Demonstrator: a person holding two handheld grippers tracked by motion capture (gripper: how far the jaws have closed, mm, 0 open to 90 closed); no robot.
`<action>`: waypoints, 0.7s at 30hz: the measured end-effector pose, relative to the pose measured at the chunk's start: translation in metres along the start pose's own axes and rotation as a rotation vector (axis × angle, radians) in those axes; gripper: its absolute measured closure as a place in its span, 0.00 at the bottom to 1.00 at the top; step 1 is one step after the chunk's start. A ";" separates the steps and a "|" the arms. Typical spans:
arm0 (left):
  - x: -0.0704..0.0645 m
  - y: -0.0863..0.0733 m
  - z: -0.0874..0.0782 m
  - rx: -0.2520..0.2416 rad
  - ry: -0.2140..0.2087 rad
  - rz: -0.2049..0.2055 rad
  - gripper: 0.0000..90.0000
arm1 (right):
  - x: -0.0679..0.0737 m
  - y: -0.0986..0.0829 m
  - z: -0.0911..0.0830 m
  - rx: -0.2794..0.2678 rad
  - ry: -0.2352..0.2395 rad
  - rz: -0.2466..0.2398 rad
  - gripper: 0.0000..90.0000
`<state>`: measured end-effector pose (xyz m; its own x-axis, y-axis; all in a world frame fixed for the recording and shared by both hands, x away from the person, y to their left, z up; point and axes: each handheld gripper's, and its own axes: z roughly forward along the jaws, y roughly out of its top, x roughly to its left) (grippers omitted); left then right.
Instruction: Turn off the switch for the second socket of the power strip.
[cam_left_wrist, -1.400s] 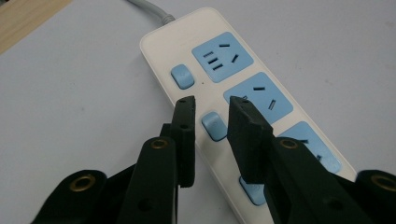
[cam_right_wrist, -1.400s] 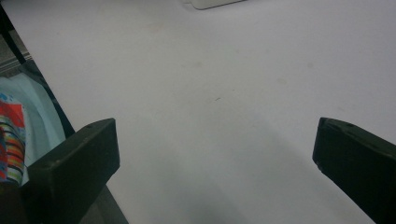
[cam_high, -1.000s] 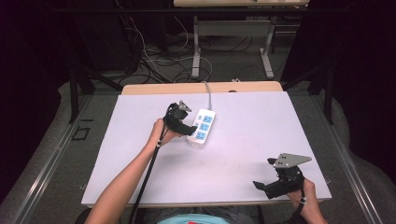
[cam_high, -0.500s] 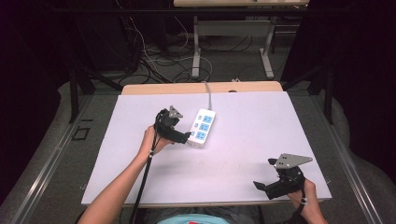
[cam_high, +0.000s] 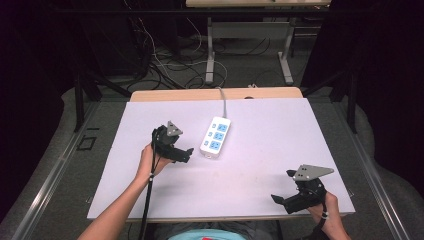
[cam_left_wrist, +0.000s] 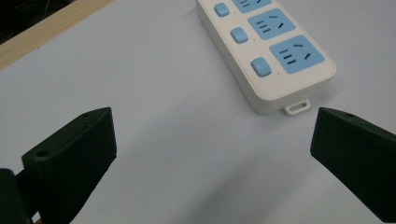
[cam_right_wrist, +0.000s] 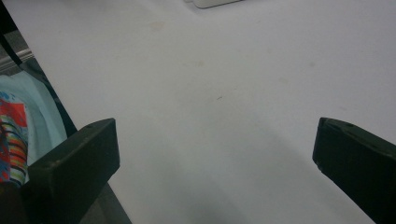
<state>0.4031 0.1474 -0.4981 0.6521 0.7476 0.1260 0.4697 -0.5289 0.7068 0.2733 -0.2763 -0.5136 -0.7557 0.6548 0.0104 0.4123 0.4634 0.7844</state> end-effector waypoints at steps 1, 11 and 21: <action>0.000 -0.003 -0.002 0.001 0.003 -0.006 0.00 | 0.001 0.000 0.000 -0.001 0.000 0.006 0.00; 0.006 -0.028 -0.026 -0.007 0.003 -0.021 0.00 | 0.000 0.000 0.000 0.002 0.001 0.006 0.00; 0.006 -0.052 -0.051 -0.020 0.000 -0.041 0.00 | 0.000 0.000 0.001 0.005 -0.001 0.003 0.00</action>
<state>0.3521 0.1996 -0.4988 0.6326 0.7685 0.0965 0.4844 -0.4897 0.7249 0.2736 -0.2755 -0.5138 -0.7542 0.6565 0.0119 0.4167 0.4645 0.7814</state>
